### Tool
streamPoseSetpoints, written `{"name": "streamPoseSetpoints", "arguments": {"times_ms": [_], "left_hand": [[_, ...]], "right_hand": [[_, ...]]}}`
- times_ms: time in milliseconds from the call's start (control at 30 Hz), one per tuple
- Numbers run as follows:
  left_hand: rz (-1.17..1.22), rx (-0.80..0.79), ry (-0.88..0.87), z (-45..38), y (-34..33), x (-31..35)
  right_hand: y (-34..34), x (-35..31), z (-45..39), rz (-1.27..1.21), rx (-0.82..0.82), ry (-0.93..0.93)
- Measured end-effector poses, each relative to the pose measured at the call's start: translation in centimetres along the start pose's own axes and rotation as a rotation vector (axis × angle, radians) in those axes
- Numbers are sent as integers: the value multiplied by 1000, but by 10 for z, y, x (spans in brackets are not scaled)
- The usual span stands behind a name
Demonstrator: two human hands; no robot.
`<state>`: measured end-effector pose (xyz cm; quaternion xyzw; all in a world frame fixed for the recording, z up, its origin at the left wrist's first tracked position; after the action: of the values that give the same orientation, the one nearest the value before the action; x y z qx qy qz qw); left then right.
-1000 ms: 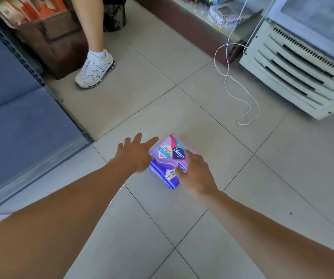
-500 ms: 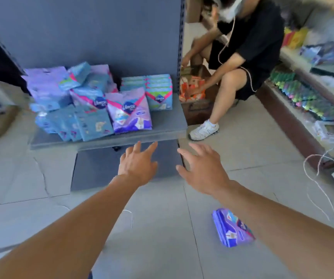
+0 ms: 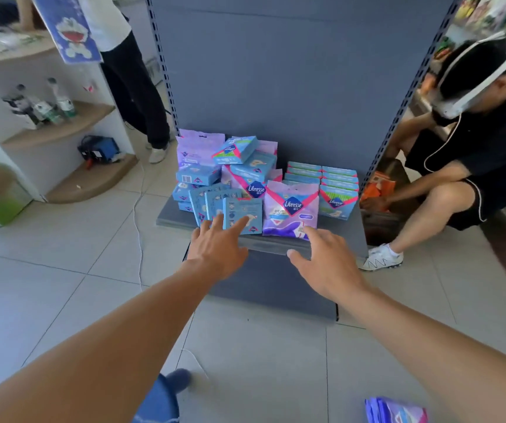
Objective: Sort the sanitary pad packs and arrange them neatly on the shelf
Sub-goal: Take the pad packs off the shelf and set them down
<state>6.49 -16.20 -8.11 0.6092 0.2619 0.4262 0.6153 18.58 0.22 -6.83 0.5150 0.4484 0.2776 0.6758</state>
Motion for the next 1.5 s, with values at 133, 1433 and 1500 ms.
{"name": "streamPoseSetpoints", "arguments": {"times_ms": [133, 1433, 1500], "left_hand": [[-5, 6, 12, -27, -4, -20], [113, 94, -9, -260, -17, -89], [161, 70, -36, -256, -19, -79]], "right_hand": [[-17, 4, -35, -99, 18, -80], [-114, 123, -247, -1147, -4, -414], [-99, 122, -245, -1194, 11, -380]]}}
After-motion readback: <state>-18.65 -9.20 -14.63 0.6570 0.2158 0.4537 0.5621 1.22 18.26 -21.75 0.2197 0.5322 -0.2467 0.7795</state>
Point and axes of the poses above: each hand's wrist, its own z-axis away from the middle knuckle, its own y-axis out of the back of the hand, x = y × z, the point moved 10 cm from there along -z, towards the middle knuckle, and after that the axes turned 1 degree about z, right-handed, at the moved point
